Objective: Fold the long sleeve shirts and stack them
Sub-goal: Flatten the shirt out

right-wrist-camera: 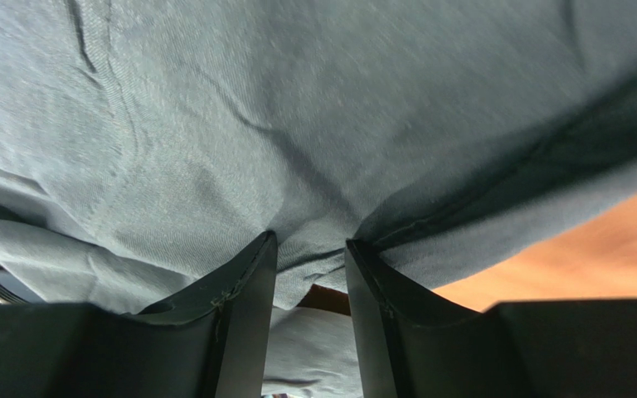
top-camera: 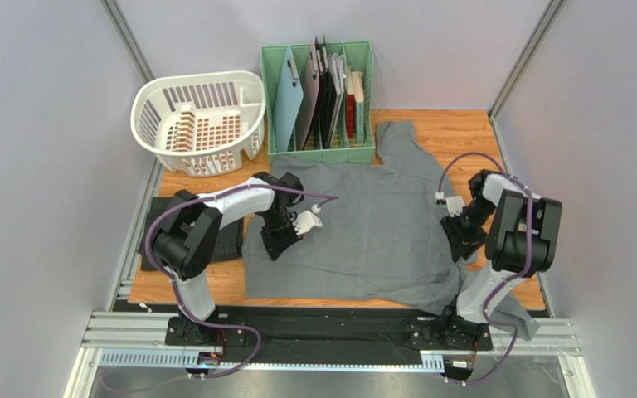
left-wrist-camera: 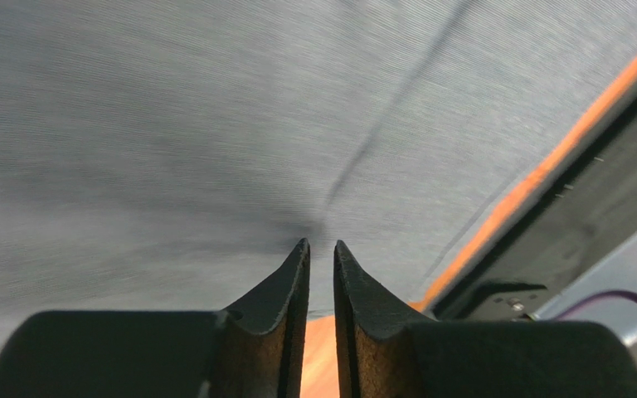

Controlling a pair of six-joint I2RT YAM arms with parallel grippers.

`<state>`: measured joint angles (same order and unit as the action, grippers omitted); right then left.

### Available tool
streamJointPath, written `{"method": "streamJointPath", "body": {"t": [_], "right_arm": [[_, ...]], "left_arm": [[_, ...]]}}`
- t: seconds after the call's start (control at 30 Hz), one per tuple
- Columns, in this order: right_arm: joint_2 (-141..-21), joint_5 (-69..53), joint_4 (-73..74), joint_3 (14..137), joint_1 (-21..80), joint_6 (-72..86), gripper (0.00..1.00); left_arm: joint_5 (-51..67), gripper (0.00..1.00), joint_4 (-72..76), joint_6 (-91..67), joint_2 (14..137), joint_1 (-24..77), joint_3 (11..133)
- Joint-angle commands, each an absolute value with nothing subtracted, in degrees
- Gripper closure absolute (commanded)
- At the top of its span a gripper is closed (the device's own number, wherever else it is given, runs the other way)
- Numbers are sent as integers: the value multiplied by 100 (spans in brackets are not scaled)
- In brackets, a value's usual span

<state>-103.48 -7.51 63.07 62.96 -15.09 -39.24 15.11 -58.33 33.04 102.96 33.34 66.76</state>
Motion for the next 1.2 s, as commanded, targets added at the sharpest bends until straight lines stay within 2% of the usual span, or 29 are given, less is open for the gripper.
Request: {"method": "streamJointPath", "body": {"t": [0.0, 0.17, 0.33, 0.4, 0.43, 0.57, 0.7, 0.9, 1.17], "right_arm": [[-9836, -132, 6563, 5555, -2073, -4780, 57], [-9405, -657, 7547, 6071, -2539, -5649, 55], [-9579, -2027, 8631, 7721, -2566, -5793, 50], [-9755, -2380, 8631, 8207, -2558, -5486, 50], [-9999, -2556, 8526, 8566, -2540, -5293, 50], [-10694, -2496, 8096, 9043, -2199, -4484, 51], [-11126, -2189, 7393, 9158, -1864, -3859, 53], [-11592, -1557, 6874, 9027, -1398, -3674, 53], [-11453, -1178, 6302, 8025, -819, -4060, 53]], "left_arm": [[1907, 79, -6389, 3164, 10020, 3831, 6460], [2583, 82, -6977, 3234, 10055, 4025, 6329], [2944, 83, -7435, 3445, 9774, 4017, 6625], [3032, 80, -7471, 3376, 9538, 3938, 6907], [2815, 74, -7331, 3236, 9467, 3807, 7187], [2094, 71, -6559, 3137, 9693, 3507, 7848], [1363, 72, -6188, 3418, 10579, 3472, 8358], [747, 83, -6204, 3498, 11460, 3454, 8491], [1248, 93, -6583, 3551, 10812, 3550, 7041]]}}
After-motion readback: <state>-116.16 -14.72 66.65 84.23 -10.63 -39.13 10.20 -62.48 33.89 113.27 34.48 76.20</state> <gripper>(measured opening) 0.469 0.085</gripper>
